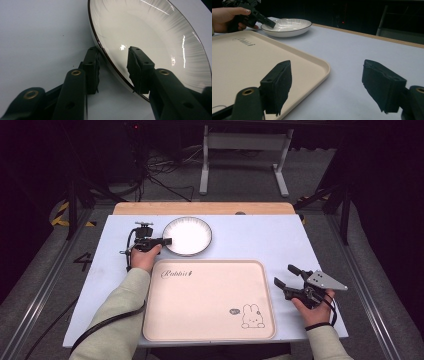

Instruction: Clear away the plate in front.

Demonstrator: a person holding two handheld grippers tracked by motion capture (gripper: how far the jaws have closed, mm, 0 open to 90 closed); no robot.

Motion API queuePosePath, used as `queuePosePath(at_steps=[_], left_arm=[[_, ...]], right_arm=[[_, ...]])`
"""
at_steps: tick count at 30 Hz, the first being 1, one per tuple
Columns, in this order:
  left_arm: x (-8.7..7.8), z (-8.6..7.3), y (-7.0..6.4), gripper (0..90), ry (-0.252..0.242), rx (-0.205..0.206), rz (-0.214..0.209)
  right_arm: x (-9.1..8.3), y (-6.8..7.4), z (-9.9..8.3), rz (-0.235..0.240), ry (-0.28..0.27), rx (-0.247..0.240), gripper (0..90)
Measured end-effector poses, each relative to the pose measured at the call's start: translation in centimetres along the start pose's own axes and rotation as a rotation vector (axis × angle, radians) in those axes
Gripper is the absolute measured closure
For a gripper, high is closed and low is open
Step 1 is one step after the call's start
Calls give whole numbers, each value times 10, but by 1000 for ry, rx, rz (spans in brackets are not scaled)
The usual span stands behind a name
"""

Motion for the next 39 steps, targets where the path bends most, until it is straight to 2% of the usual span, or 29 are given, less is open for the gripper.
queuePosePath(at_steps=[1, 6, 8, 12, 19, 24, 28, 30, 32, 33, 34, 36, 39], left_arm=[[0, 1, 0, 637, 5, -16, 6], [0, 1, 0, 665, 8, -46, 21], [1, 2, 0, 682, 4, -83, 12], [2, 4, -2, 748, 27, -86, 24], [5, 8, -2, 794, 59, -176, 0], [4, 10, -1, 811, 59, -219, 9], [0, 11, 3, 822, 40, -252, 11], [-4, 13, 5, 827, 17, -276, 1], [-10, 16, 7, 832, -18, -286, 1], [-10, 16, 7, 834, -18, -286, 1], [-17, 21, 9, 836, -51, -301, 1], [-20, 23, 9, 838, -65, -304, -1], [-29, 28, 6, 834, -88, -284, 6]], right_arm=[[0, 0, 0, 0, 0, -1, 245], [0, 0, 0, 2, 1, -3, 245], [0, 0, 0, 2, 1, -4, 244], [0, 0, 0, 2, 1, -4, 243], [0, 0, 0, 1, 0, -8, 243], [0, 1, 0, 3, 3, -9, 243], [0, 1, 0, 3, 4, -10, 243], [0, 1, 0, 2, 4, -11, 243], [0, 1, 0, 3, 5, -12, 244], [0, 1, 0, 3, 5, -12, 244], [0, 1, 0, 3, 6, -12, 244], [1, 1, 0, 3, 7, -13, 245], [1, 1, 0, 3, 7, -14, 246]])
Point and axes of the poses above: each handheld gripper's, and its own axes: x roughly forward along the jaws, z roughly out of its top, y roughly to its left, the point moved 9 cm from there along x, roughly forward along the jaws, and after that the axes turned 4 degrees about z, right-handed, at the moved point
